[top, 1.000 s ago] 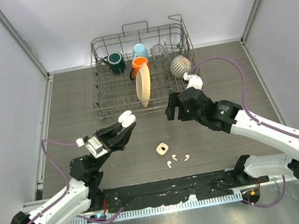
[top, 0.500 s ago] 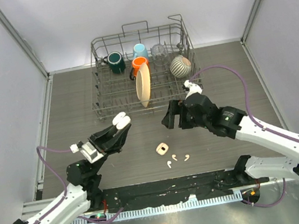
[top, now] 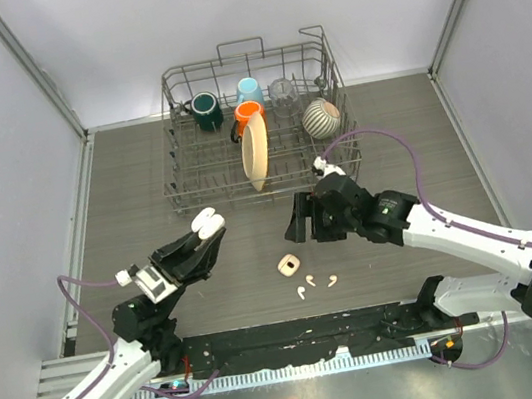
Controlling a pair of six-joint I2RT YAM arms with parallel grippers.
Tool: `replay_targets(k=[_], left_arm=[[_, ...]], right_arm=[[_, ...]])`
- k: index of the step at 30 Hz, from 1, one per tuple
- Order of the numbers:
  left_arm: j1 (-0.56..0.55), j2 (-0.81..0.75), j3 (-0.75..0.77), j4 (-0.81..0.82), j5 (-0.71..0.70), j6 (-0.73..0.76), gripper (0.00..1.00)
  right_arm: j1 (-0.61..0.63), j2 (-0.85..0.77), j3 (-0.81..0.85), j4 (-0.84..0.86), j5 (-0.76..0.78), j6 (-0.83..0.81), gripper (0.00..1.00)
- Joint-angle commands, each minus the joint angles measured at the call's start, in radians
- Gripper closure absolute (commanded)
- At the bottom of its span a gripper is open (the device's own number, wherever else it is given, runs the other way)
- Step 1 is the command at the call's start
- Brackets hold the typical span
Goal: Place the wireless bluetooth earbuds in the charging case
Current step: Pick up the earbud from the center of the board.
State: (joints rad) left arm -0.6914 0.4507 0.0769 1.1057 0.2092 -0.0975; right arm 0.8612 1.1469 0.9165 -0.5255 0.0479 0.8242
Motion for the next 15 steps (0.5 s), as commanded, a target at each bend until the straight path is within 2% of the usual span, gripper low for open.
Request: replay_targets(k=[1,6,9,12,15], left_arm=[[0.003,-0.014,-0.019,-0.004,-0.014,0.007,1.00],[0.003,-0.007,-0.048,0.022,-0.013,0.002,1.00],[0.003,-0.012,-0.058,0.020,-0.010,-0.004,1.00],[0.003,-0.020,-0.060,0.019,-0.002,-0.005,1.00],[0.003,-0.024,-0.062,0.006,-0.001,-0.005,1.00]], right_arm=[[0.071,-0.018,-0.030,0.027,0.025,0.049,0.25],[0.182,0.054,-0.059,0.009,0.093,0.130,0.33],[0.223,0.068,-0.085,0.012,0.183,0.165,0.36],[0.234,0.051,-0.148,0.053,0.228,0.217,0.40],[0.237,0.048,-0.203,0.100,0.208,0.248,0.45]])
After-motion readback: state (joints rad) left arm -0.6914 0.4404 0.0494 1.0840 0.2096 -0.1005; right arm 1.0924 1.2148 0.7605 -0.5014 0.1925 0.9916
